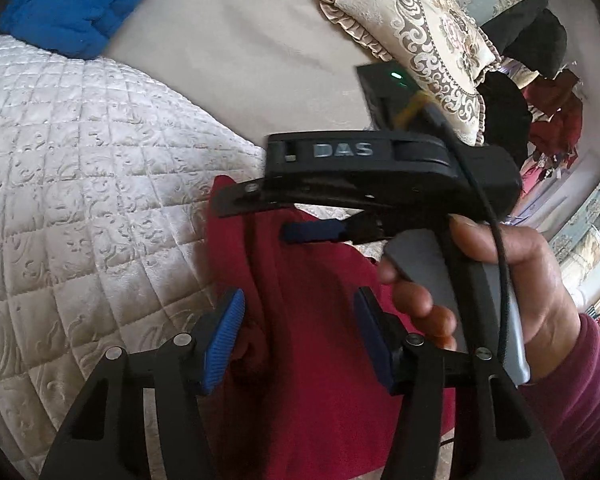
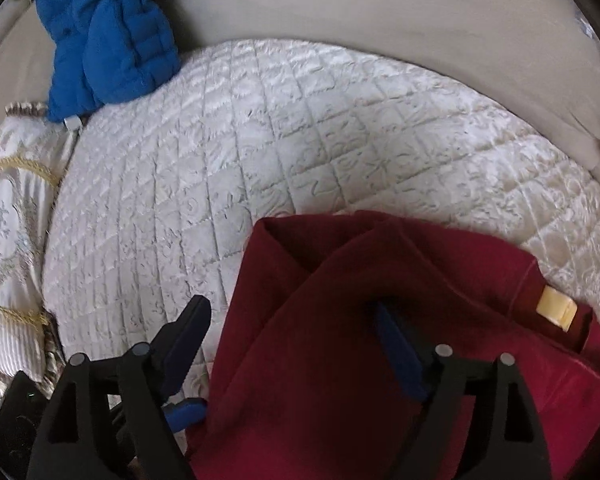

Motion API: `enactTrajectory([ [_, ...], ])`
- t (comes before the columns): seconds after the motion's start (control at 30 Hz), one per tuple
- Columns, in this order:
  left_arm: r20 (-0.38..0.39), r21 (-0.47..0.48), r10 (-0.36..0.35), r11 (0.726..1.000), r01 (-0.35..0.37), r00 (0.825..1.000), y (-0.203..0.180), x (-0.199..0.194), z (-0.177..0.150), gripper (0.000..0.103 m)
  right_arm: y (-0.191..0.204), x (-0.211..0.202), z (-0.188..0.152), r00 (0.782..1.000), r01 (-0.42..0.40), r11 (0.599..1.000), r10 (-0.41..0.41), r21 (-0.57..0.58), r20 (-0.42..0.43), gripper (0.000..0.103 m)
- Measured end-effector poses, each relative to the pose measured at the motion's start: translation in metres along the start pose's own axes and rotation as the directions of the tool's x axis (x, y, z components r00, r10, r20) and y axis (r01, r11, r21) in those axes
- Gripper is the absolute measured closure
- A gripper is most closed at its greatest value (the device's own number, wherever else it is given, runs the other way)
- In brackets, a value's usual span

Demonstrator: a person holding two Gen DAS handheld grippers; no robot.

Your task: Fold small clothes

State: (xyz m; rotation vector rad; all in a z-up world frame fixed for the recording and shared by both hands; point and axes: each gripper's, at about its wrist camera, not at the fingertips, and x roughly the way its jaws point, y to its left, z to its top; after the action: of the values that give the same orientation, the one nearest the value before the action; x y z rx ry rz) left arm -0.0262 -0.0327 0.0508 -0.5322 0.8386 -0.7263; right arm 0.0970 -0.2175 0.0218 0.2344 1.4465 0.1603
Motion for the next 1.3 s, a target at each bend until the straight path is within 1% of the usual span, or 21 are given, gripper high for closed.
enactTrajectory([
  [0.17,-0.002,0.032,-0.008,0.999,0.008,1.0,-0.007,0.002,-0.001,0.069,0.016,0.011,0.006,0.996,0.076,0.996,-0.078,-0.044,-0.041,0.011],
  [0.3,-0.007,0.049,-0.002,0.999,0.003,1.0,-0.01,0.004,0.0,0.071,0.029,0.021,0.005,0.982,0.163,0.978,-0.174,-0.13,-0.078,0.01],
  [0.33,-0.008,0.053,-0.005,0.999,0.006,1.0,-0.01,0.004,0.0,0.071,0.032,0.022,0.003,0.978,0.184,0.971,-0.197,-0.155,-0.073,0.012],
  [0.4,-0.012,0.059,-0.012,0.998,0.013,1.0,-0.012,0.004,0.0,0.071,0.031,0.019,0.0,0.968,0.235,0.957,-0.246,-0.17,-0.048,0.026],
  [0.43,-0.014,0.064,-0.016,0.998,0.017,1.0,-0.013,0.004,0.001,0.071,0.029,0.015,-0.002,0.969,0.234,0.958,-0.243,-0.166,-0.035,0.037],
  [0.47,-0.018,0.068,-0.016,0.998,0.018,1.0,-0.014,0.003,0.001,0.071,0.025,0.009,-0.005,0.975,0.215,0.964,-0.22,-0.159,-0.018,0.045],
  [0.5,-0.022,0.07,-0.013,0.997,0.014,1.0,-0.014,0.002,0.002,0.071,0.022,0.005,-0.007,0.979,0.201,0.967,-0.205,-0.154,-0.008,0.05],
  [0.57,-0.031,0.07,-0.004,0.998,0.006,1.0,-0.016,-0.006,0.003,0.068,0.011,-0.008,-0.015,0.99,0.141,0.981,-0.139,-0.134,0.02,0.069],
  [0.63,-0.021,0.078,-0.008,0.997,0.009,1.0,-0.017,-0.017,0.002,0.046,0.001,-0.02,-0.024,0.994,0.1,0.989,-0.095,-0.104,0.052,0.074],
  [0.7,0.003,0.084,-0.001,0.996,0.001,1.0,-0.019,-0.027,0.0,0.041,-0.004,-0.026,-0.029,0.995,0.077,0.993,-0.071,-0.088,0.077,0.076],
  [0.77,0.013,0.103,0.033,0.994,-0.034,0.999,-0.02,-0.031,-0.001,0.04,-0.008,-0.031,-0.034,0.994,0.059,0.996,-0.052,-0.068,0.101,0.077],
  [0.8,0.01,0.118,0.066,0.991,-0.067,0.998,-0.02,-0.029,-0.002,0.04,-0.007,-0.03,-0.035,0.993,0.054,0.997,-0.048,-0.06,0.104,0.077],
  [0.87,-0.011,0.146,0.154,0.978,-0.151,0.988,-0.022,-0.019,-0.005,0.04,-0.008,-0.033,-0.035,0.993,0.043,0.998,-0.037,-0.047,0.113,0.077],
  [0.93,-0.045,0.161,0.2,0.968,-0.191,0.979,-0.021,-0.008,-0.007,0.04,-0.009,-0.034,-0.037,0.993,0.038,0.998,-0.033,-0.04,0.116,0.077],
  [1.03,-0.089,0.17,0.225,0.963,-0.208,0.97,-0.02,0.003,-0.012,0.04,-0.012,-0.032,-0.039,0.993,0.03,0.999,-0.025,-0.034,0.118,0.077],
  [1.3,-0.1,0.2,0.261,0.95,-0.238,0.96,-0.02,0.009,-0.021,0.042,-0.012,-0.028,-0.039,0.992,0.025,0.999,-0.021,-0.031,0.123,0.077],
])
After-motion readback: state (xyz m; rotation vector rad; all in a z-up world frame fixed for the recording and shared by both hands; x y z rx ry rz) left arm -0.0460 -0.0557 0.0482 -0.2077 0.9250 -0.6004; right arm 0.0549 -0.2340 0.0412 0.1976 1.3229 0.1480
